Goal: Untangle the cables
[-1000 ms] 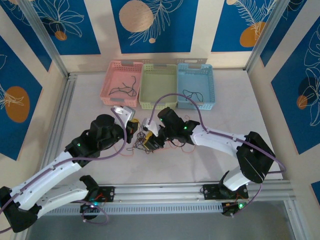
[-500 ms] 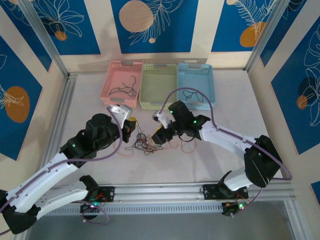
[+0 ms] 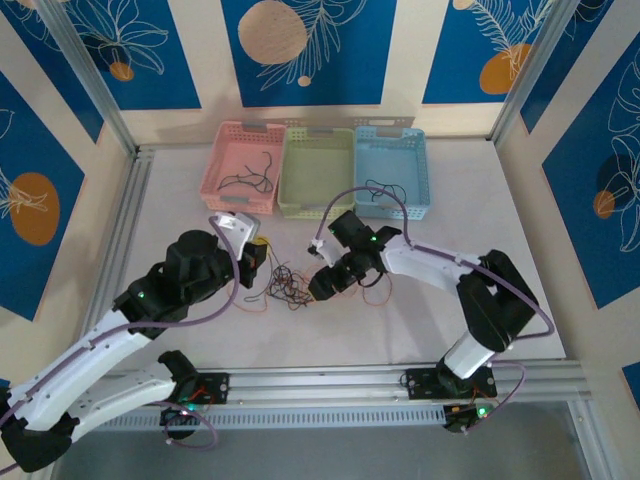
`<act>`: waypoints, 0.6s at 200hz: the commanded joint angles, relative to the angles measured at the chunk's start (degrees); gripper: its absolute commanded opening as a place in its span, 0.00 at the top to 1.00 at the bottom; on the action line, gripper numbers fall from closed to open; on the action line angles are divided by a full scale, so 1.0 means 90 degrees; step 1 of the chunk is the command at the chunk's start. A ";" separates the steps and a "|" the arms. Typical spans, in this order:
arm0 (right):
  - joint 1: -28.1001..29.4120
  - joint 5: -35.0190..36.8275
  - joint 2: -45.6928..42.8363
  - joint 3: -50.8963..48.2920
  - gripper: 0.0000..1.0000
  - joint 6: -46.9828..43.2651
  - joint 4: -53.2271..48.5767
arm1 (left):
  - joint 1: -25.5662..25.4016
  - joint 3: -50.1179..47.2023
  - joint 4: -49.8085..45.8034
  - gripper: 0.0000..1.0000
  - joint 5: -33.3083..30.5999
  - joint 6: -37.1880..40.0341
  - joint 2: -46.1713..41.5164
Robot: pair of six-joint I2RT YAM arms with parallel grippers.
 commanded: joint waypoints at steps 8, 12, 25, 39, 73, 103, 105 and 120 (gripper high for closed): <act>0.0041 0.0022 0.0354 0.0429 0.47 -0.0209 -0.0355 | -0.0018 0.0053 -0.0041 1.00 -0.0126 0.0073 -0.0109; 0.0049 -0.0029 0.0403 0.0449 0.47 -0.0234 -0.0355 | -0.0016 0.0048 -0.0038 1.00 -0.0124 0.0077 -0.0104; 0.0067 -0.0157 0.0550 0.0478 0.47 -0.0296 -0.0358 | -0.0019 0.0048 -0.0044 1.00 -0.0123 0.0084 -0.0087; 0.0096 -0.0227 0.0665 0.0509 0.48 -0.0382 -0.0404 | -0.0016 0.0029 -0.0046 1.00 -0.0133 0.0101 -0.0081; 0.0106 -0.0317 0.0776 0.0539 0.50 -0.0496 -0.0481 | -0.0024 0.0016 -0.0052 1.00 -0.0168 0.0140 -0.0099; 0.0116 -0.0364 0.0833 0.0478 0.51 -0.0556 -0.0498 | -0.0017 -0.0004 -0.0012 1.00 -0.0149 0.0136 -0.0107; 0.0116 -0.0364 0.0834 0.0480 0.52 -0.0554 -0.0501 | -0.0019 -0.0009 -0.0009 1.00 -0.0154 0.0137 -0.0096; 0.0110 -0.0410 0.0893 0.0480 0.56 -0.0562 -0.0481 | -0.0019 -0.0031 -0.0011 1.00 -0.0183 0.0158 -0.0071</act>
